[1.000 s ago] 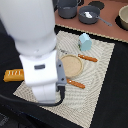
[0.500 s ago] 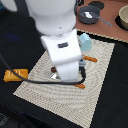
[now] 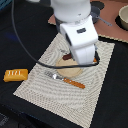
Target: Interact with the objects in diverse but meaningful ways.
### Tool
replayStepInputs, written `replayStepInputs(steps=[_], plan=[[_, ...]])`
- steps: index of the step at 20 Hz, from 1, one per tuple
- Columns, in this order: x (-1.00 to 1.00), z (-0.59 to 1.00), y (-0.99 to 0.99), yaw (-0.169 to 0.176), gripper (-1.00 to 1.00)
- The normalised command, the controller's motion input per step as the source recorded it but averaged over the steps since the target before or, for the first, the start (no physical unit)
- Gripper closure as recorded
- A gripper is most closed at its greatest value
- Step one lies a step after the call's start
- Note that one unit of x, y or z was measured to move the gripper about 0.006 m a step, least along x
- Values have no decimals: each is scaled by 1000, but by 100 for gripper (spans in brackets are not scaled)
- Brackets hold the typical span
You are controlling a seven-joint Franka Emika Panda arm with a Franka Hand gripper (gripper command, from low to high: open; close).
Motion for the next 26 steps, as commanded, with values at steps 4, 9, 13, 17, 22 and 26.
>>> replayStepInputs(steps=[4,9,13,17,22,26], plan=[[-232,71,927,15,100],[-243,71,939,14,100],[-285,54,927,18,100],[-401,-4,831,50,100],[-458,-48,788,69,100],[-462,0,804,63,100]])
